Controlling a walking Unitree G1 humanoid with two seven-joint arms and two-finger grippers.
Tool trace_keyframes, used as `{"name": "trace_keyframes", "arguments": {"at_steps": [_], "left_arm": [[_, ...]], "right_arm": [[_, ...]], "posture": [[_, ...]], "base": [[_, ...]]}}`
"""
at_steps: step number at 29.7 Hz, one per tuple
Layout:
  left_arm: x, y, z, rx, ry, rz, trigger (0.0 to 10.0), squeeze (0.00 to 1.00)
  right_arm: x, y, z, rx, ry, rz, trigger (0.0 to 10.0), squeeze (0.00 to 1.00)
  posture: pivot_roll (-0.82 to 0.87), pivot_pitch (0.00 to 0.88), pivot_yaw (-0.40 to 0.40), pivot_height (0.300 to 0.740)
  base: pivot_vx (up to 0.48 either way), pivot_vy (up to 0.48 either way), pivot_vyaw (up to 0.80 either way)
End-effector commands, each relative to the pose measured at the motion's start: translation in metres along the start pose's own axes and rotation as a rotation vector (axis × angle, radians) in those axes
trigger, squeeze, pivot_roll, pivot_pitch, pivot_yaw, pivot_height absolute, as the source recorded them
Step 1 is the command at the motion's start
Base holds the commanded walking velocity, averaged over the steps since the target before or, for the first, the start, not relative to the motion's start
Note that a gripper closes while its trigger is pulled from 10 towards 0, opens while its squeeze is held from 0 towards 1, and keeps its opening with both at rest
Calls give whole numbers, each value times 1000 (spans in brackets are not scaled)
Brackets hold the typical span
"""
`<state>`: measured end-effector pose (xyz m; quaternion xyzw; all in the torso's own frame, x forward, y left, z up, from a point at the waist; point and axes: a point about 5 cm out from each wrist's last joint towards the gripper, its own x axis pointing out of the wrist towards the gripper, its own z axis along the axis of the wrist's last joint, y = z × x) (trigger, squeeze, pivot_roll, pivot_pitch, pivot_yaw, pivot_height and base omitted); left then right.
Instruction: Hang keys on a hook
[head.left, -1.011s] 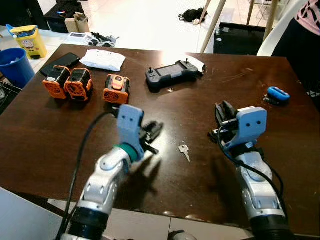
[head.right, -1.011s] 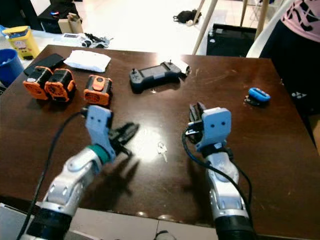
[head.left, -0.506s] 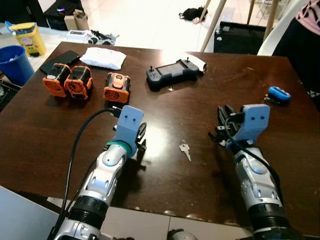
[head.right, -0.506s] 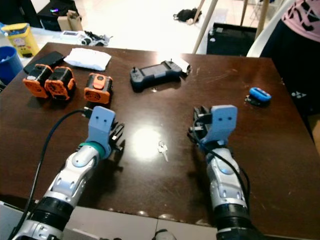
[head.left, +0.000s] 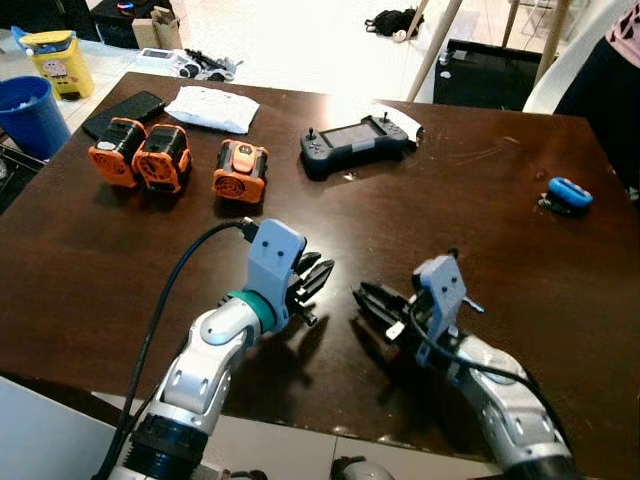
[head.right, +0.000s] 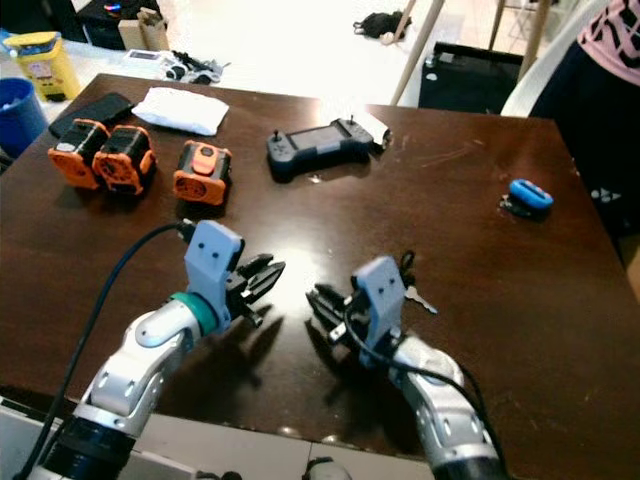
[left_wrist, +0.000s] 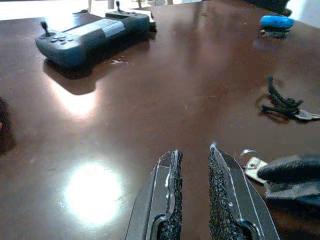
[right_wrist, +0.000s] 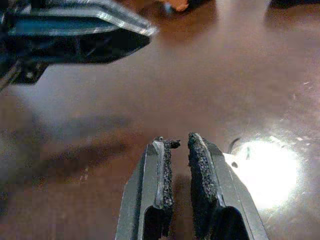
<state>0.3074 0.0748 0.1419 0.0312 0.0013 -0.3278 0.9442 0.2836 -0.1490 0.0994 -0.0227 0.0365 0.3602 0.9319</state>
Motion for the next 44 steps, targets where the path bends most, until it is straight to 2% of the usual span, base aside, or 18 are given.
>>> {"name": "trace_keyframes", "arguments": {"at_steps": [1,2,3,5,6,7,8,16,17,21,24,26,27,31,38,41,43,44], "left_arm": [[1,-6,-2,-21,4,-35,10000,0],[3,-8,-1,-22,1,-45,10000,0],[3,-8,-1,-22,1,-45,10000,0],[6,-11,0,-20,-2,-57,10000,0],[6,-11,1,-19,0,-66,10000,0],[6,-12,2,-18,3,-70,10000,0],[6,-12,3,-16,6,-72,10000,0],[6,-11,3,-12,9,-71,10000,0],[5,-11,3,-11,11,-67,10000,0],[4,-11,2,-12,14,-63,10000,0],[2,-12,1,-16,17,-59,10000,0],[2,-12,1,-16,17,-59,10000,0],[1,-13,1,-18,17,-59,10000,0],[0,-13,1,-22,17,-56,10000,0],[-1,-12,0,-25,18,-55,10000,0],[0,-13,0,-28,20,-59,10000,0],[0,-13,0,-28,20,-59,10000,0],[0,-13,0,-30,20,-63,10000,0]], "right_arm": [[-6,-3,-4,-40,20,-35,10000,0],[-6,-10,-4,-62,19,-89,10000,0],[-6,-10,-4,-62,19,-89,10000,0],[-4,-26,-2,-93,13,-198,10000,0],[-3,-31,2,-91,9,-219,10000,239],[-3,-35,6,-91,2,-232,10000,882],[-2,-37,11,-88,-15,-235,10000,1000],[3,-39,21,-90,-52,-223,10000,1000],[7,-40,25,-87,-58,-211,10000,0],[12,-38,24,-82,-48,-184,10000,0],[22,-30,16,-78,2,-96,10000,0],[22,-30,16,-78,2,-96,10000,0],[24,-24,10,-85,42,-45,10000,0],[21,-15,-3,-114,112,17,10000,0],[15,-11,-9,-125,133,23,10000,0],[7,-8,-14,-111,124,-38,10000,0],[7,-8,-14,-111,124,-38,10000,0],[2,-9,-18,-101,124,-92,10000,0]], "posture": [[-152,122,50,740],[-154,123,53,740],[-154,123,53,740],[-157,124,57,740],[-159,126,63,740],[-159,126,63,740],[-159,127,67,740],[-155,130,70,740],[-149,135,71,740],[-147,136,70,740],[-138,146,70,740],[-138,146,70,740],[-132,150,68,740],[-130,154,62,740],[-132,155,62,740],[-146,159,64,740],[-146,159,64,740],[-151,160,67,740]], "base": [[0,0,0],[0,0,0],[0,0,0],[0,0,0],[0,0,0],[0,0,0],[0,0,0],[0,0,0],[0,0,0],[0,0,0],[0,0,0],[0,0,0],[0,0,0],[0,0,0],[0,0,0],[0,0,0],[0,0,0],[0,0,0]]}}
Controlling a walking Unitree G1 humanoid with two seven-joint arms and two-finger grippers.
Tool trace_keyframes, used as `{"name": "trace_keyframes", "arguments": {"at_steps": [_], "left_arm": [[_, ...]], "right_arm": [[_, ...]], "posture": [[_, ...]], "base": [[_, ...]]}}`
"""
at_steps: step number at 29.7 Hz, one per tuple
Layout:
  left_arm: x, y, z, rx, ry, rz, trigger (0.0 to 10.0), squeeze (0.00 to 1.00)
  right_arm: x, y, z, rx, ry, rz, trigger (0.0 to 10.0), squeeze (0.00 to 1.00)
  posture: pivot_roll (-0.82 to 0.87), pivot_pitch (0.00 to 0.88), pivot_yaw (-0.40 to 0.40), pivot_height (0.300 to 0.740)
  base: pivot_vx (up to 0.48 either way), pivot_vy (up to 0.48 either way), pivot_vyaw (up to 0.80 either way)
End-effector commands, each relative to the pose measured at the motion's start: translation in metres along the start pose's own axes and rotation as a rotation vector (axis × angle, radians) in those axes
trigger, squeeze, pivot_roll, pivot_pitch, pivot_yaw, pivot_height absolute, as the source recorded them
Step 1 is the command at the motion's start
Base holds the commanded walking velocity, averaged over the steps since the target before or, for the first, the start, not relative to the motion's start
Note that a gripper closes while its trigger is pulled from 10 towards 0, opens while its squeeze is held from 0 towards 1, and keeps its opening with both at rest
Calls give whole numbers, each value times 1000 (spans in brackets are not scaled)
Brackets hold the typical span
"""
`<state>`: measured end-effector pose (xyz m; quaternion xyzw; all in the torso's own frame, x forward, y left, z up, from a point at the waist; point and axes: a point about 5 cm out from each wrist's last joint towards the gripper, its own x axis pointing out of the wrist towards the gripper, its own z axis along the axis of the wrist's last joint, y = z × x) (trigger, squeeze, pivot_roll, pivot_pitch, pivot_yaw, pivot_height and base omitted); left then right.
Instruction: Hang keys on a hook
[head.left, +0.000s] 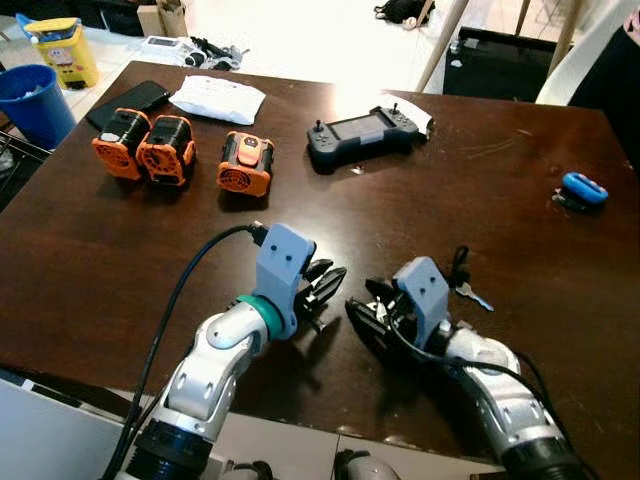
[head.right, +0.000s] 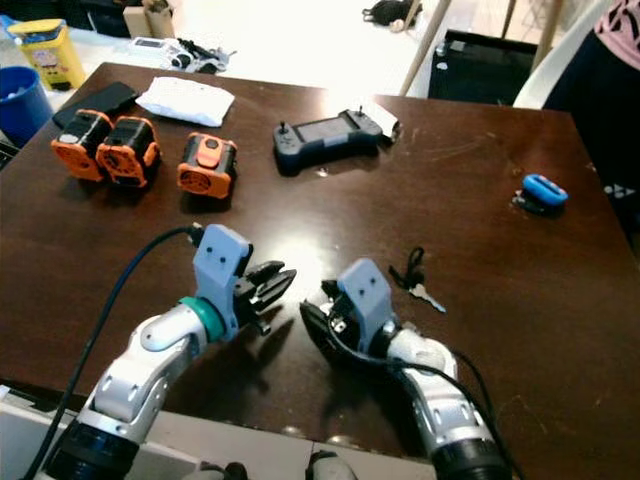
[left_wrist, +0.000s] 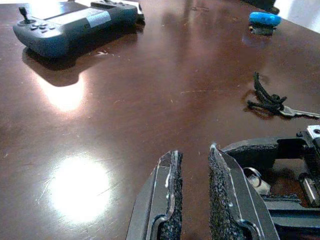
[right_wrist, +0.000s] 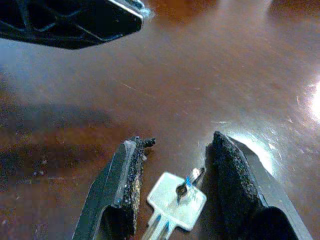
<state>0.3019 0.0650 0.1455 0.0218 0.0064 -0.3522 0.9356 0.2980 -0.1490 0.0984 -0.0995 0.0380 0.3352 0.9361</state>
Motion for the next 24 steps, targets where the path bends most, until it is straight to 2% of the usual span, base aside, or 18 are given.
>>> {"name": "trace_keyframes", "arguments": {"at_steps": [1,4,8,19,20,21,24], "left_arm": [[-1,-3,-4,-10,18,-11,10000,0],[0,-4,-4,-10,22,-21,10000,0],[0,-5,-4,-9,25,-27,10000,0],[-2,-6,-6,-14,30,-19,10000,0],[-2,-6,-6,-15,30,-18,10000,0],[-2,-6,-6,-15,31,-17,10000,0],[-2,-5,-6,-16,32,-17,10000,0]], "right_arm": [[-7,2,-18,38,68,-31,10000,0],[-13,-7,-29,41,100,-146,10000,0],[-14,-11,-35,31,122,-181,10000,0],[-17,8,-46,40,173,-79,10000,0],[-16,8,-46,46,171,-89,3176,0],[-16,7,-46,49,166,-98,0,0],[-14,6,-46,59,152,-113,0,0]], "posture": [[-151,160,67,740],[-159,162,75,740],[-160,164,77,740],[-153,171,69,740],[-153,170,69,740],[-153,170,69,740],[-154,169,70,740]], "base": [[0,0,0],[0,0,0],[0,0,0],[0,0,0],[0,0,0],[0,0,0],[0,0,0]]}}
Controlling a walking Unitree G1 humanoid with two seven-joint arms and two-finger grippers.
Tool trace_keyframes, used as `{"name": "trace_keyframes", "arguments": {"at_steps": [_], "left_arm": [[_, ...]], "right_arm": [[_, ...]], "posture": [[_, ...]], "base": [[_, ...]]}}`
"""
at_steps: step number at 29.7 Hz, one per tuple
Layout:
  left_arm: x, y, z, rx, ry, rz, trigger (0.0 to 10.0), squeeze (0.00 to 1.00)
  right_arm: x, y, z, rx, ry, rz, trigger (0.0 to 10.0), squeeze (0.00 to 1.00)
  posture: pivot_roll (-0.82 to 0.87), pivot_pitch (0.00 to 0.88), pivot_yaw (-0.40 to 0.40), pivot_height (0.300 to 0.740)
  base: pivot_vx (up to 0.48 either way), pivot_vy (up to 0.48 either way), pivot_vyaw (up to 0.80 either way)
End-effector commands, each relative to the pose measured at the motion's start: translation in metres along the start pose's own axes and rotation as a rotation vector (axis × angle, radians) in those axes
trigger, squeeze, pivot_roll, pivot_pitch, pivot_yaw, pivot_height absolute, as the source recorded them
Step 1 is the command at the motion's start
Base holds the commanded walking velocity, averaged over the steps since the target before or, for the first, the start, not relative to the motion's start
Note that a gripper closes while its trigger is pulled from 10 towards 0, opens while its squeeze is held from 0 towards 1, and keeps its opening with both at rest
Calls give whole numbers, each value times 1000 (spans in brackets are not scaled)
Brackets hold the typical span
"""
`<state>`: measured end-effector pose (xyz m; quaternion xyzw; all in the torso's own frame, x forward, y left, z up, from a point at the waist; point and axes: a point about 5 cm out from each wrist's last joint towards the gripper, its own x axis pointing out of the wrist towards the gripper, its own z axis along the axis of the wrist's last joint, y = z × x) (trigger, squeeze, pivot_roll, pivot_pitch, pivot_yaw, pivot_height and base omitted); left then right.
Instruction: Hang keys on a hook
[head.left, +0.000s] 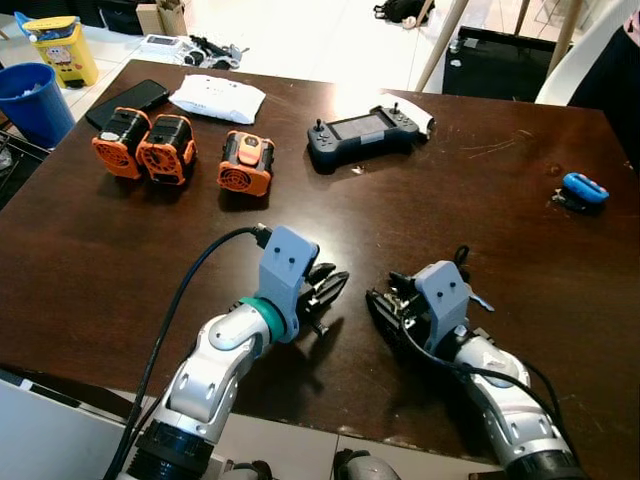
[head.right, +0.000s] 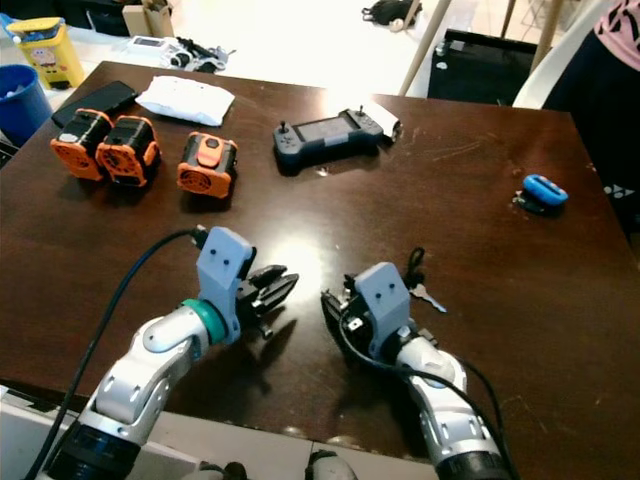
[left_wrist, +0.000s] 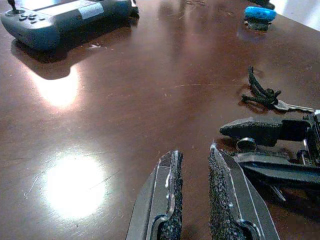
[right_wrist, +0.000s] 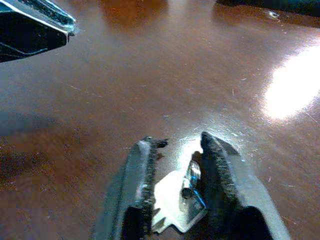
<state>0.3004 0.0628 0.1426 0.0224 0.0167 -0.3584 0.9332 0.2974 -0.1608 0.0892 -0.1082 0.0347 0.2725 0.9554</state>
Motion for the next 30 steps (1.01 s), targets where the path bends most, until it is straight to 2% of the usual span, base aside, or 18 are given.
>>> {"name": "trace_keyframes", "arguments": {"at_steps": [1,11,12,14,16,17,20,21,22,24,25,26,27,28,30], "left_arm": [[-2,-3,-4,-10,12,-3,10000,0],[-2,-2,-4,-7,18,-4,10000,0],[-1,-3,-4,-6,18,-6,10000,0],[-1,-3,-4,-6,19,-6,10000,0],[-1,-2,-4,-4,20,-6,10000,0],[-1,-2,-4,-3,20,-5,10000,0],[0,-2,-4,-2,20,-5,10000,0],[0,-1,-4,0,20,-2,10000,0],[0,-1,-4,0,20,-2,10000,0],[0,0,-3,1,19,7,10000,0],[0,0,-3,1,19,7,10000,0],[1,1,-3,2,19,11,10000,0],[1,1,-3,2,19,11,10000,0],[1,2,-2,1,18,16,10000,0],[1,2,-2,-5,15,23,10000,0]], "right_arm": [[-9,12,-34,60,146,19,0,0],[-9,11,-32,81,124,1,0,0],[-7,4,-23,113,65,-44,0,0],[-6,2,-19,127,40,-61,0,0],[-4,-2,-7,146,-22,-79,0,0],[-2,-3,6,165,-86,-80,0,0],[-1,-4,15,177,-132,-79,0,0],[1,-4,46,224,-275,-68,0,0],[1,-4,46,224,-275,-68,0,0],[0,-1,78,292,-425,-44,0,0],[0,-1,78,292,-425,-44,0,0],[-2,0,92,331,-491,-25,0,0],[-2,0,92,331,-491,-25,0,0],[-6,2,106,374,-557,4,0,0],[-10,3,114,402,-592,31,0,0]], "posture": [[-154,169,70,740],[-154,164,71,740],[-156,159,72,740],[-156,159,72,740],[-156,157,73,740],[-156,156,75,740],[-157,156,76,740],[-159,155,75,740],[-159,155,75,740],[-160,154,75,740],[-160,154,75,740],[-160,153,73,740],[-160,153,73,740],[-163,152,72,740],[-167,152,72,740]], "base": [[0,0,0],[0,0,0],[0,0,0],[0,0,0],[0,0,0],[0,0,0],[0,0,0],[0,0,0],[0,0,0],[0,0,0],[0,0,0],[0,0,0],[0,0,0],[0,0,0],[0,0,0]]}}
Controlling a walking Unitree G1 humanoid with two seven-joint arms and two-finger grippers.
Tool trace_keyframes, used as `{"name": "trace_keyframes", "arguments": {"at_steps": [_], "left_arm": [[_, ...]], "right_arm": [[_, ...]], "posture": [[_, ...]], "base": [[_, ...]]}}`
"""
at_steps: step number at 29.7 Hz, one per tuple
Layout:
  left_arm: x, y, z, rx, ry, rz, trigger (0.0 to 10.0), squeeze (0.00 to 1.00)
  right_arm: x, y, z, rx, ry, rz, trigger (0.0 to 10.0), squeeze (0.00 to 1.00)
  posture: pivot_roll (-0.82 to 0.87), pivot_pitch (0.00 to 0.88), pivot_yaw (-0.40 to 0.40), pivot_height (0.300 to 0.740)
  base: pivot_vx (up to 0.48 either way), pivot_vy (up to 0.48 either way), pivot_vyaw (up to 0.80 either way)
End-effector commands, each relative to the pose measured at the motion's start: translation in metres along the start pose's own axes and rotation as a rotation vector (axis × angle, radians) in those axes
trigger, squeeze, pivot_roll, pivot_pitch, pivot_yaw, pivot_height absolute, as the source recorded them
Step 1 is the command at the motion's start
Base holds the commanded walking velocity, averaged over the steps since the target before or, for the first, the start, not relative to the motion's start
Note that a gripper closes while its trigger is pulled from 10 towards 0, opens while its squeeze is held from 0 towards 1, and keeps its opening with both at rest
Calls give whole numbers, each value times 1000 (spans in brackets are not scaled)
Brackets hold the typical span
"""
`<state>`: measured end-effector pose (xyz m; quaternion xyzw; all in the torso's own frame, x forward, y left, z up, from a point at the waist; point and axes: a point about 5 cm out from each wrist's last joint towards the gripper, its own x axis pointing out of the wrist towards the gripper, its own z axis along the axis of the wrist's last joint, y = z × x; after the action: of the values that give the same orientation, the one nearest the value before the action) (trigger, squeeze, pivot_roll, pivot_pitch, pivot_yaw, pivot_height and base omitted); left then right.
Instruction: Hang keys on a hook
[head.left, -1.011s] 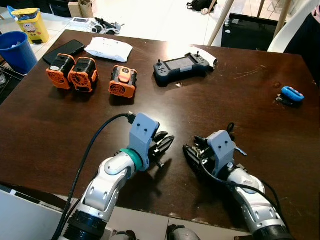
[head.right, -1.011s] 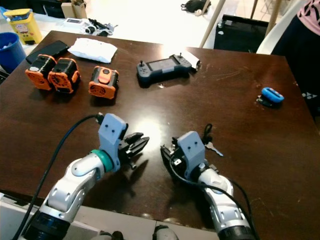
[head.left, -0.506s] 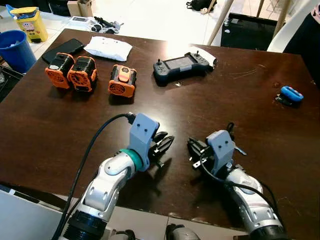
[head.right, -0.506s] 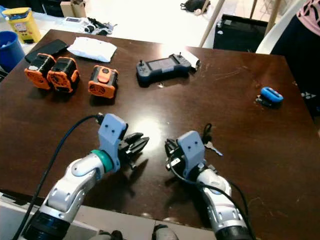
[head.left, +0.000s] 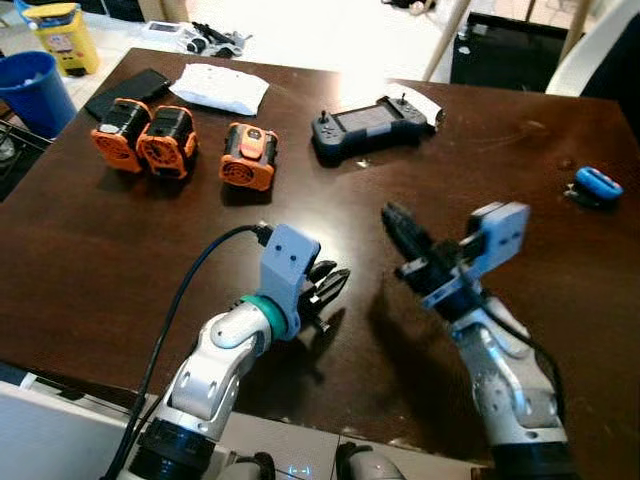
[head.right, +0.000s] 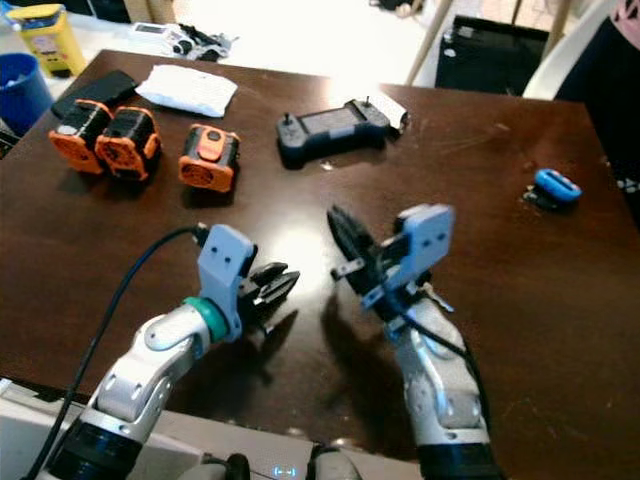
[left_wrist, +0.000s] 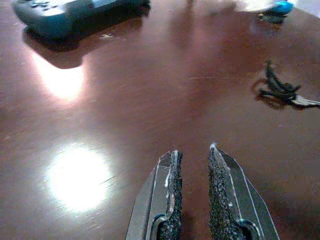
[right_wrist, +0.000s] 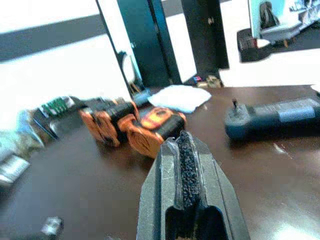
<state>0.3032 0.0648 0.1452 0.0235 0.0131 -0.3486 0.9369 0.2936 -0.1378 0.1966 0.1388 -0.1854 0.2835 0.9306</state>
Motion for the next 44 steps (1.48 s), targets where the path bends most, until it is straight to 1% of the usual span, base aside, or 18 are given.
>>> {"name": "trace_keyframes", "arguments": {"at_steps": [1,2,3,5,11,14,18,23,24,26,28,29,30,35,36,39,41,44], "left_arm": [[0,-1,-4,-9,20,2,10000,0],[0,-1,-4,-9,20,2,10000,0],[1,0,-3,-17,15,9,10000,0],[2,1,-1,-22,9,19,10000,0],[2,4,-1,-24,6,37,10000,0],[0,4,-3,-22,14,43,10000,0],[0,4,-3,-23,16,45,10000,0],[1,4,-3,-22,19,46,10000,0],[1,5,-3,-17,20,46,10000,0],[1,5,-3,-17,20,46,10000,0],[2,5,-5,-21,23,45,10000,0],[2,5,-5,-21,23,45,10000,0],[1,5,-4,-17,23,41,10000,0],[2,4,-4,-12,28,40,10000,0],[2,4,-3,-14,24,33,10000,0],[3,4,-4,-20,28,38,10000,0],[2,4,-5,-13,27,37,10000,0],[3,3,-3,-38,17,36,10000,0]], "right_arm": [[-2,4,5,55,-23,16,0,0],[-2,4,5,55,-23,16,0,0],[-2,8,7,73,-26,35,8902,0],[-4,10,4,73,-4,47,10000,0],[-12,12,-11,-16,90,44,10000,0],[-24,9,-30,-119,263,23,10000,0],[-22,10,-15,-67,187,-6,10000,0],[-27,-1,-19,-200,242,-47,10000,0],[-18,2,2,-132,113,-65,10000,0],[-18,2,2,-132,113,-65,10000,0],[-28,-20,-13,-328,248,-145,10000,0],[-28,-20,-13,-328,248,-145,10000,0],[-16,-14,16,-189,52,-183,10000,0],[-20,-19,25,-296,46,-190,10000,0],[-16,-16,44,-224,-78,-205,10000,0],[-24,-28,25,-404,80,-231,10000,0],[-16,-17,41,-308,-34,-224,10000,0],[-19,-22,29,-387,58,-203,10000,0]], "posture": [[-167,152,72,740],[-167,152,72,740],[-169,152,72,740],[-166,157,73,740],[-166,163,75,740],[-176,166,73,740],[-176,168,73,740],[-168,171,79,740],[-165,169,78,740],[-165,169,78,740],[-186,170,82,740],[-186,170,82,740],[-166,170,84,740],[-163,176,92,740],[-165,171,87,740],[-174,171,89,740],[-156,177,88,740],[-199,172,88,740]], "base": [[0,0,0],[0,0,0],[0,0,0],[0,0,0],[0,0,0],[0,0,0],[0,0,0],[0,0,0],[0,0,0],[0,0,0],[0,0,0],[0,0,0],[0,0,0],[0,0,0],[0,0,0],[0,0,0],[0,0,0],[0,0,0]]}}
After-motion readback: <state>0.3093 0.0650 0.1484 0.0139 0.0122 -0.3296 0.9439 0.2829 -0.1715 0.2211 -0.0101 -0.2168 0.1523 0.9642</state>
